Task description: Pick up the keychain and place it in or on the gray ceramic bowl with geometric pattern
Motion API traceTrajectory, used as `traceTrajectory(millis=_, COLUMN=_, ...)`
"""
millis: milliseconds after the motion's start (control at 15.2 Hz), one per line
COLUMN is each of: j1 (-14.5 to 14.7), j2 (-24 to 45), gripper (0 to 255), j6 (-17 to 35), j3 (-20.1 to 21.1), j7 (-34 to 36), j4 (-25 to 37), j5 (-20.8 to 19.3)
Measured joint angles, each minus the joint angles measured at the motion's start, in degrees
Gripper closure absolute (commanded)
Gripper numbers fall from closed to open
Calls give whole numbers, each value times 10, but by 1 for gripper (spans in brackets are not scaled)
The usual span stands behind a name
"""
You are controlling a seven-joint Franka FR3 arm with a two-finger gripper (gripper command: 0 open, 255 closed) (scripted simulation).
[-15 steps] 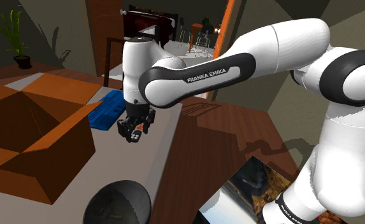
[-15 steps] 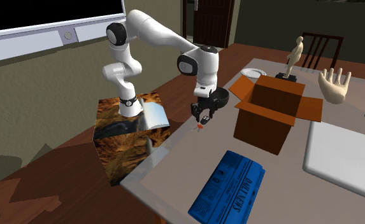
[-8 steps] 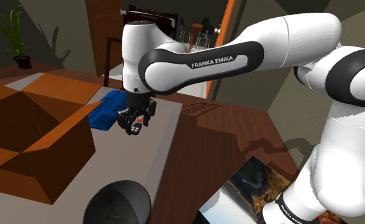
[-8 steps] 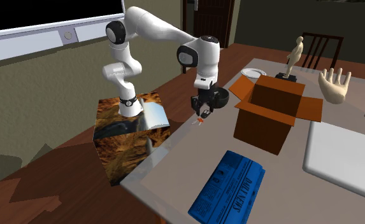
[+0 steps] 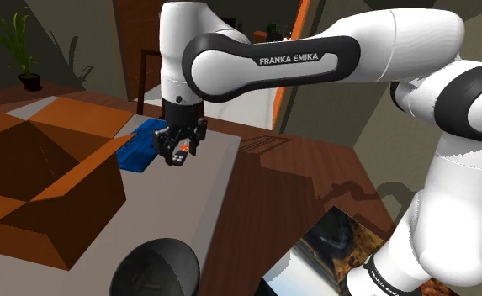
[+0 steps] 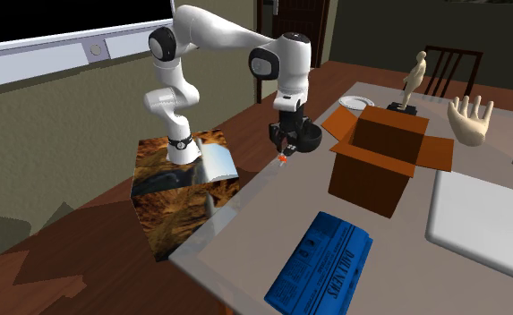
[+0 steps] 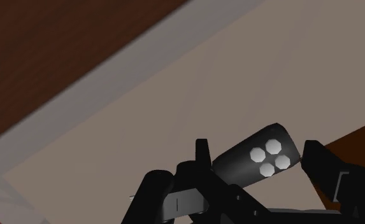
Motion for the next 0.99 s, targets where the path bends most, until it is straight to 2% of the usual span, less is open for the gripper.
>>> traceTrajectory(millis=330, j1=7, j2=-13, gripper=255, j6=-20, j3=6, j7=11, j4=7, j5=4)
traceTrajectory(millis=990, j1=74, j2=-50, gripper=255, j6=-18, j3=50, j7=124, j4=-33, j5=8)
